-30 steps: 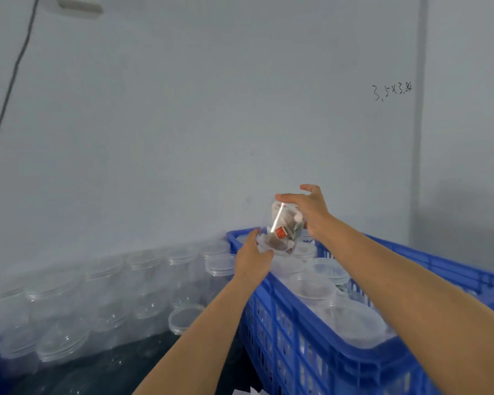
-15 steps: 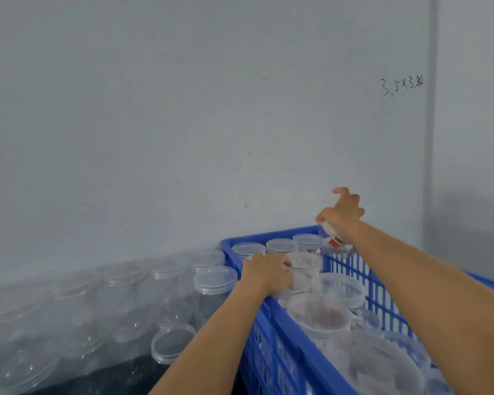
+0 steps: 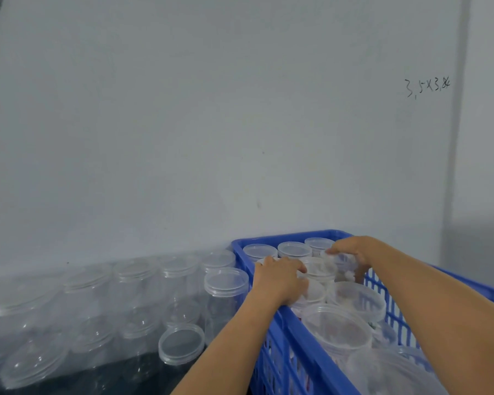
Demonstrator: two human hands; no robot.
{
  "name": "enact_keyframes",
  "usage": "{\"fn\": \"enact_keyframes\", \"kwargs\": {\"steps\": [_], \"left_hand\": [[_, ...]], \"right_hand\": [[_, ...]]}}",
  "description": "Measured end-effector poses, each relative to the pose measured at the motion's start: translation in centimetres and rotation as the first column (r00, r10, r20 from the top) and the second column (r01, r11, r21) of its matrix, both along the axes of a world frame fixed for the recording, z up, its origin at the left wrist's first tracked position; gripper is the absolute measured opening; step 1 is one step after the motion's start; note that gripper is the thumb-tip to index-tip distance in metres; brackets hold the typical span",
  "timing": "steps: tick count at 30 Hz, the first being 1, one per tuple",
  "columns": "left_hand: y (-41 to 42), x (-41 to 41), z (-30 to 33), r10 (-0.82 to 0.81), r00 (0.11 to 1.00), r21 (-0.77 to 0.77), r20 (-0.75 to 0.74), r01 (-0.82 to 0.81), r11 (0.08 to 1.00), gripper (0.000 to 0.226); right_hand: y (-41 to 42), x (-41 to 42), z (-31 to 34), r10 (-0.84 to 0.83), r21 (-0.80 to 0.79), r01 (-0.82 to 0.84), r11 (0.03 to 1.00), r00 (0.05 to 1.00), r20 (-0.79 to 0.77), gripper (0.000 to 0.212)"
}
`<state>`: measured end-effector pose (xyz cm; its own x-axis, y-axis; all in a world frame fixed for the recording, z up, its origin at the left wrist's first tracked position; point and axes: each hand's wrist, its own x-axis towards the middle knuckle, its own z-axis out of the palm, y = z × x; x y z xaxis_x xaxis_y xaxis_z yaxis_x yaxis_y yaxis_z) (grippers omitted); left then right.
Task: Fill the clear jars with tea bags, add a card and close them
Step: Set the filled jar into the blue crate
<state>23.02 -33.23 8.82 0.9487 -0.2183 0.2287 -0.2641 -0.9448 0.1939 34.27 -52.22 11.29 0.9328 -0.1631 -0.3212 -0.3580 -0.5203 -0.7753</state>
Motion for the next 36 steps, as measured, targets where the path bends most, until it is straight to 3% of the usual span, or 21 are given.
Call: {"fn": "enact_keyframes", "kwargs": {"steps": [2,6,10,13,17,20,22,24,27,29,31,36], "left_hand": [[0.0,0.0,0.0,-0.003,1.000,-0.008,-0.002,0.003,1.000,0.037],[0.0,-0.1,-0.1,-0.005,1.000,-0.010,0.000,0.005,1.000,0.036],[0.1,-0.2,0.0,0.000,1.000,-0.031,-0.010,0.000,1.000,0.035],[0.3,-0.9,0.0,0.035,0.999,-0.219,0.033,-0.027,0.975,0.031],[1.8,-2.8,-0.8,0.208,0.950,-0.493,0.232,-0.070,0.867,0.028],[4.6,-4.9,-2.1,0.279,0.909,-0.552,0.310,-0.067,0.831,0.027],[7.2,-6.2,-3.3,0.332,0.879,-0.567,0.343,-0.088,0.819,0.027],[10.1,-7.3,-4.5,0.402,0.845,-0.591,0.352,-0.132,0.796,0.026],[13.8,-8.1,-6.3,0.493,0.845,-0.666,0.206,-0.248,0.703,0.027],[15.5,-8.2,-7.2,0.496,0.866,-0.724,0.065,-0.301,0.621,0.032],[16.5,-8.1,-8.1,0.468,0.883,-0.717,-0.030,-0.345,0.606,0.038],[16.6,-7.1,-9.6,0.310,0.937,-0.768,-0.162,-0.318,0.557,0.056]], "right_hand": [[0.0,0.1,-0.1,0.068,-0.028,-0.067,0.997,0.997,0.034,0.048],[0.4,-0.7,-0.1,0.029,0.025,-0.030,0.999,0.999,0.038,0.028],[2.5,-2.4,1.2,0.003,-0.078,0.009,0.997,0.990,0.144,0.036],[5.3,-4.3,2.7,0.052,-0.171,-0.012,0.985,0.972,0.228,0.039],[8.9,-6.3,3.4,0.158,-0.349,-0.056,0.936,0.949,0.274,0.039],[12.2,-7.9,3.7,0.215,-0.350,-0.082,0.933,0.908,0.360,0.011],[14.6,-9.1,3.8,0.271,-0.321,-0.136,0.937,0.863,0.425,0.023],[16.9,-10.5,3.6,0.338,-0.343,-0.184,0.921,0.815,0.470,0.029],[19.5,-12.1,2.2,0.431,-0.370,-0.269,0.889,0.764,0.480,0.010],[20.5,-12.4,0.9,0.485,-0.430,-0.299,0.852,0.760,0.432,0.028],[21.2,-12.3,-0.4,0.534,-0.556,-0.286,0.781,0.768,0.355,0.044],[22.1,-11.5,-2.4,0.604,-0.834,-0.214,0.508,0.779,0.169,0.087]]}}
